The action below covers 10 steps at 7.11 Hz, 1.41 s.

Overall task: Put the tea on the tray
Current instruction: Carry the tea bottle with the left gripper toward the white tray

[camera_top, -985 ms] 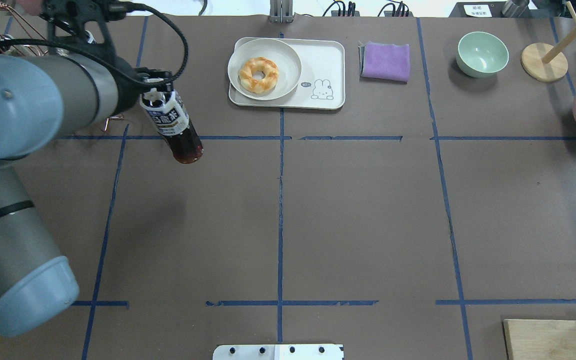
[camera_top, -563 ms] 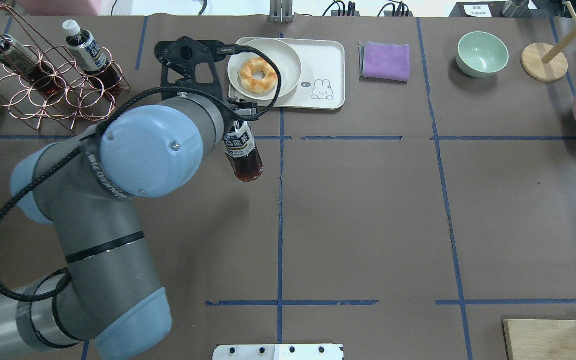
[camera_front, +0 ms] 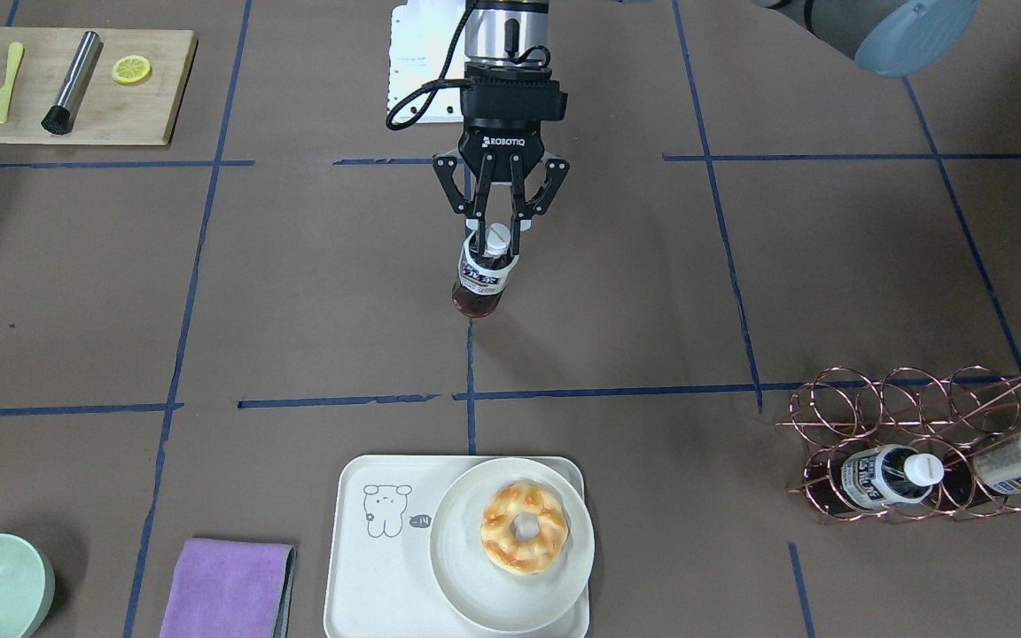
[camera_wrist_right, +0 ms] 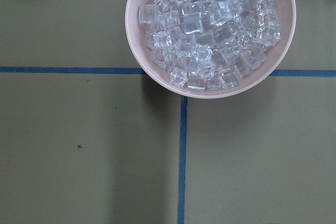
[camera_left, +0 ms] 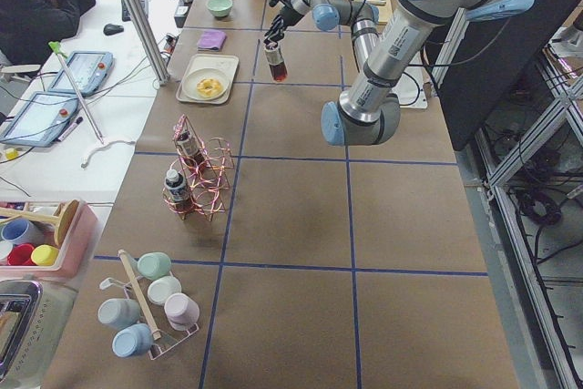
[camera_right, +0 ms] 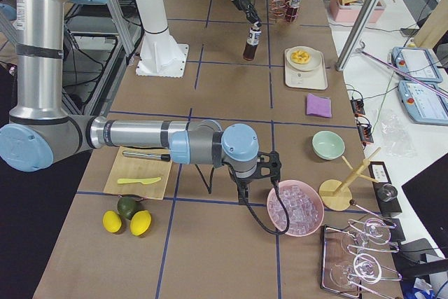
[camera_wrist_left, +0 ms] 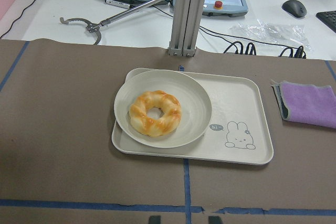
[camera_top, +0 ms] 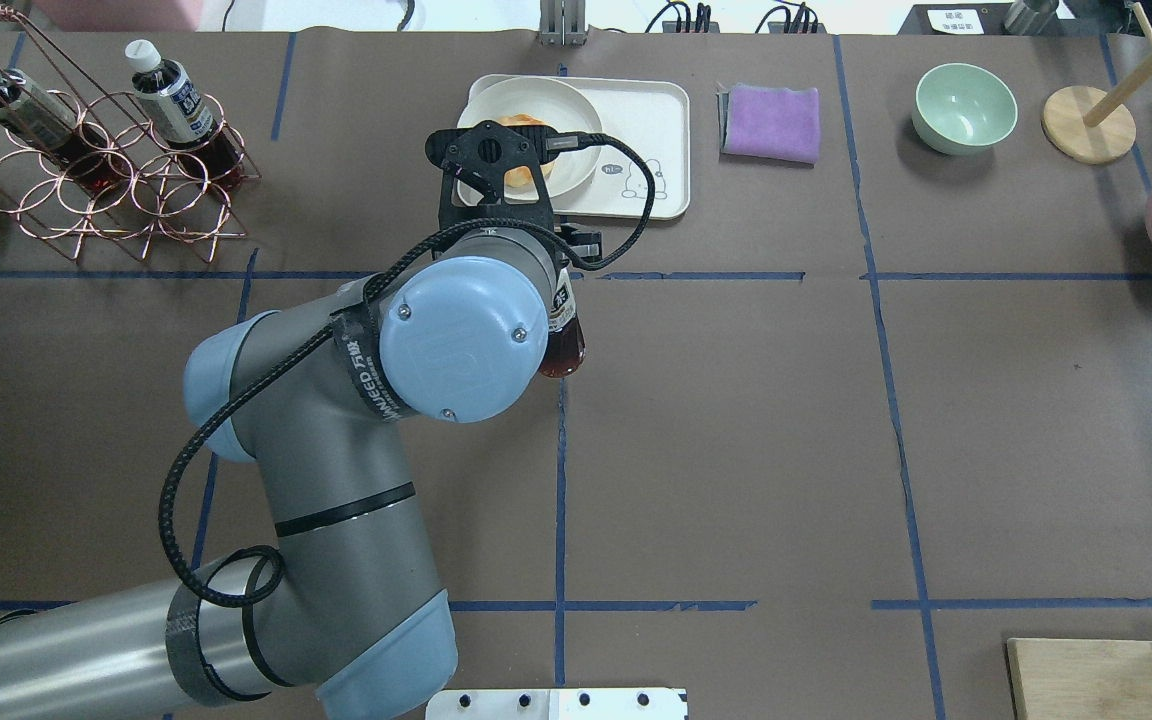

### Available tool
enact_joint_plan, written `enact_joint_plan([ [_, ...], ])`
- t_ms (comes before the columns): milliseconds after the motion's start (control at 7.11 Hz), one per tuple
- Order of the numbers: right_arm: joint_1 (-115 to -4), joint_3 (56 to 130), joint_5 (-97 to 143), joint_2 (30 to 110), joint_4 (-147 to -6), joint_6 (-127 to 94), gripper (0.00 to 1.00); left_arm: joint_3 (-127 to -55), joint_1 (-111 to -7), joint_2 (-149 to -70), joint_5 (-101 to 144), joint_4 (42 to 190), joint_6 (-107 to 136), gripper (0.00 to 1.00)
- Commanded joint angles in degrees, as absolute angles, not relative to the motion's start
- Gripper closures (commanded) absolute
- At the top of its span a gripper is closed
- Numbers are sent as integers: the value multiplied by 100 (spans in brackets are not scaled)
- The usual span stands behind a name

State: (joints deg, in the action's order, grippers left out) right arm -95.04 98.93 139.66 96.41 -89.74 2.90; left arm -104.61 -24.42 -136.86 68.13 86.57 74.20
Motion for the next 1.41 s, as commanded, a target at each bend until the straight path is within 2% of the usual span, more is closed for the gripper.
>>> enact_joint_plan([
  [0, -9501, 9896, 13966, 9642, -8974, 290, 0, -10319, -2373, -13702, 6803, 8710, 7427, 100],
  [563, -9501, 9914, 13966, 9642, -8974, 281, 0, -10151, -2286, -13693, 6768, 8833, 7427, 100],
  [704, -9501, 9914, 13966, 9642, -8974, 290, 0, -10151, -2259, -13702, 6707, 8833, 7435, 97],
  [844, -9501, 9914, 13966, 9642, -8974, 290, 0, -10160, -2241, -13702, 6706, 8903, 7444, 71],
  [985, -9501, 9914, 13966, 9642, -8965, 290, 0, -10160, -2241, -13685, 6706, 8947, 7453, 27],
  [1126, -9501, 9914, 13966, 9642, -8974, 290, 0, -10178, -2224, -13650, 6593, 8947, 7444, 0],
  [1266, -9501, 9914, 13966, 9633, -8965, 281, 0, -10273, -2224, -13649, 6583, 8939, 7444, 0],
])
